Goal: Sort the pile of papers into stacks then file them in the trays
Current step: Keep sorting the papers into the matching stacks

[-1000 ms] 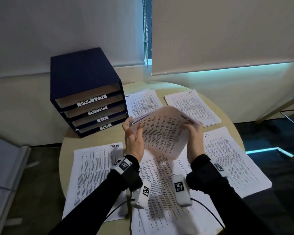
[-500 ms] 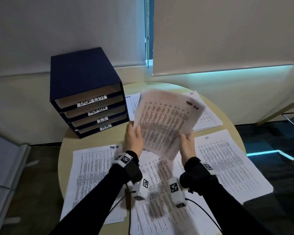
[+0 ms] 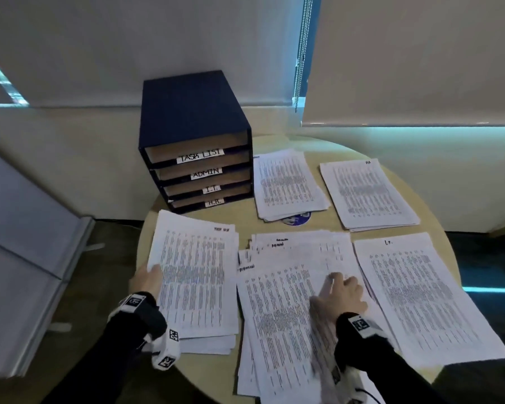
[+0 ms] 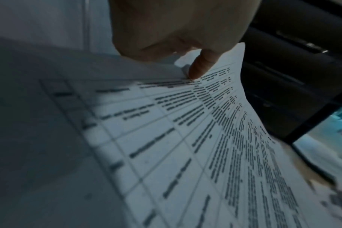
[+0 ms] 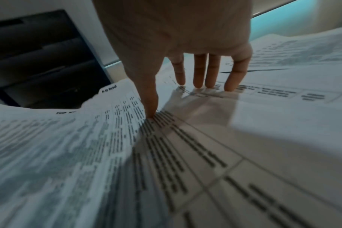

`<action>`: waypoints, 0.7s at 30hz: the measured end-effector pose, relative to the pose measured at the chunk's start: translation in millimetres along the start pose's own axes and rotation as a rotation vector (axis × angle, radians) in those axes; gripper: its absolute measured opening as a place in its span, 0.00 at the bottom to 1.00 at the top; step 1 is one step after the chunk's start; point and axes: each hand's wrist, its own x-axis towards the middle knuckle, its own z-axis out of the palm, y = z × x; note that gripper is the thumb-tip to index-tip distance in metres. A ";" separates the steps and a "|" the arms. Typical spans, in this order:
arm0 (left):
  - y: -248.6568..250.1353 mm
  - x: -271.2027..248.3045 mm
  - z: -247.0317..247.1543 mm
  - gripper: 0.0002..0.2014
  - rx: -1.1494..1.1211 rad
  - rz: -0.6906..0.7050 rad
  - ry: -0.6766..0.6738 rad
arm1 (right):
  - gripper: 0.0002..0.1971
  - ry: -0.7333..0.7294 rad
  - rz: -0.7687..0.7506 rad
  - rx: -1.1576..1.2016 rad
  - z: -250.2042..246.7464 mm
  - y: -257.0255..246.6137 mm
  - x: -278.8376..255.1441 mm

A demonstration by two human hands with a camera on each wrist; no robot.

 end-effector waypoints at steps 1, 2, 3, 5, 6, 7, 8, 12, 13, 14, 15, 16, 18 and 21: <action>-8.0 0.9 -1.0 0.22 0.027 -0.022 0.011 | 0.33 -0.005 0.009 -0.020 0.3 -0.1 0.2; -13.2 0.5 -1.4 0.22 0.057 -0.030 0.019 | 0.35 -0.017 0.020 -0.022 0.3 -0.1 1.8; -16.5 1.0 -0.9 0.21 0.088 -0.031 0.031 | 0.36 -0.035 0.032 -0.015 -0.1 0.2 4.1; -17.7 0.0 -1.6 0.21 0.161 -0.017 0.054 | 0.39 -0.073 0.061 -0.003 -2.8 -0.4 8.1; -16.8 -0.5 -2.3 0.20 0.187 -0.009 0.052 | 0.41 -0.090 0.079 0.004 -3.9 -0.6 9.5; -15.5 -0.3 -2.3 0.20 0.216 0.001 0.038 | 0.42 -0.104 0.098 0.010 -4.5 -1.1 10.6; -13.6 0.3 -1.6 0.20 0.231 0.011 0.014 | 0.43 -0.109 0.112 0.017 -5.2 -1.7 10.5; -0.3 -3.2 8.3 0.28 0.379 0.067 0.023 | 0.40 -0.114 0.149 0.061 -2.4 -4.6 9.3; 7.7 -8.2 13.2 0.31 0.428 0.104 0.082 | 0.39 -0.113 0.155 0.097 -1.8 -4.3 9.8; 16.8 -14.1 20.5 0.33 0.468 0.178 0.136 | 0.38 -0.118 0.152 0.140 -1.9 -3.5 9.5; 26.5 -21.3 30.0 0.33 0.494 0.290 0.151 | 0.36 -0.128 0.139 0.169 -1.6 -2.1 10.1; 35.3 -28.5 42.4 0.30 0.499 0.427 0.120 | 0.31 -0.139 0.118 0.193 -1.4 0.3 10.2; 49.6 -43.3 73.5 0.23 0.476 0.677 -0.055 | 0.20 -0.145 0.088 0.240 -2.0 6.6 10.0; 65.1 -61.0 112.3 0.23 0.510 0.805 -0.327 | 0.11 -0.115 0.090 0.312 -3.9 19.6 8.7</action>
